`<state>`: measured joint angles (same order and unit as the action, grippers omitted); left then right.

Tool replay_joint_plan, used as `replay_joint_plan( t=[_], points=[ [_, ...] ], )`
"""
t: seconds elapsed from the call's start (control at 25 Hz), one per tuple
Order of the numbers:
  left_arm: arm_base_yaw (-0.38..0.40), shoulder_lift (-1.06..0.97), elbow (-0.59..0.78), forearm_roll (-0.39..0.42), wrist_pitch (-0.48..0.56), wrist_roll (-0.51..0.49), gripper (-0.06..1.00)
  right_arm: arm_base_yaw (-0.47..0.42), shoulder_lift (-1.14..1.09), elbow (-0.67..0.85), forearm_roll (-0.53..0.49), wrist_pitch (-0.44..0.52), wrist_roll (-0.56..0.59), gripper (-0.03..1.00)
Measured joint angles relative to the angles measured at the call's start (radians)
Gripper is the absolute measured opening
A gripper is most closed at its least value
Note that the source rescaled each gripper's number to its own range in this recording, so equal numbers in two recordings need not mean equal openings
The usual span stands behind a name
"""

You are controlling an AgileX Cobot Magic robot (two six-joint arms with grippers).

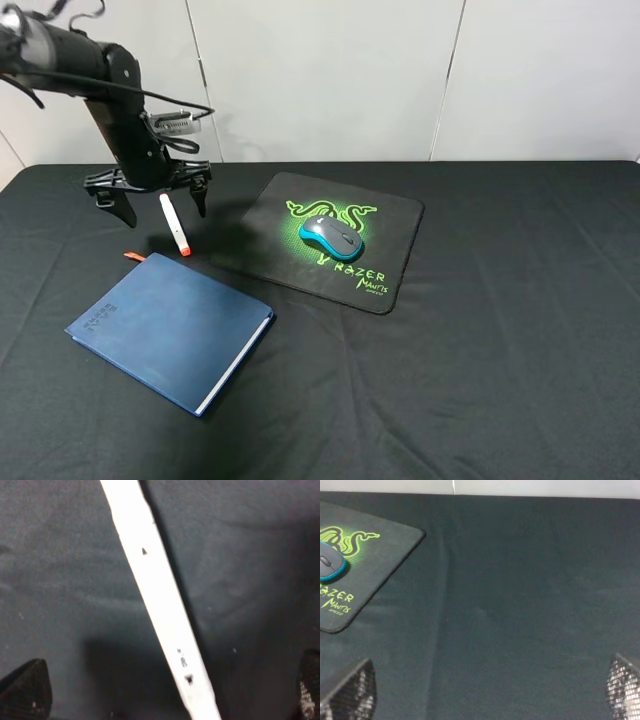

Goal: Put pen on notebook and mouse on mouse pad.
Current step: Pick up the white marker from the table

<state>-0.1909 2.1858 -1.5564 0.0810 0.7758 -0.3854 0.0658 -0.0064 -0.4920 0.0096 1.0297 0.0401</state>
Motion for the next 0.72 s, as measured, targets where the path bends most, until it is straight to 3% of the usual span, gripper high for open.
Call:
replay_joint_plan(
  t=[0.48, 0.72],
  points=[
    [0.000, 0.051, -0.005, 0.041, -0.038, -0.007, 0.93, 0.000, 0.000, 0.000, 0.001, 0.000, 0.000, 1.00],
    [0.000, 0.056, -0.005, 0.044, -0.050, -0.007, 0.80, 0.000, 0.000, 0.000, 0.001, 0.000, 0.000, 1.00]
  ],
)
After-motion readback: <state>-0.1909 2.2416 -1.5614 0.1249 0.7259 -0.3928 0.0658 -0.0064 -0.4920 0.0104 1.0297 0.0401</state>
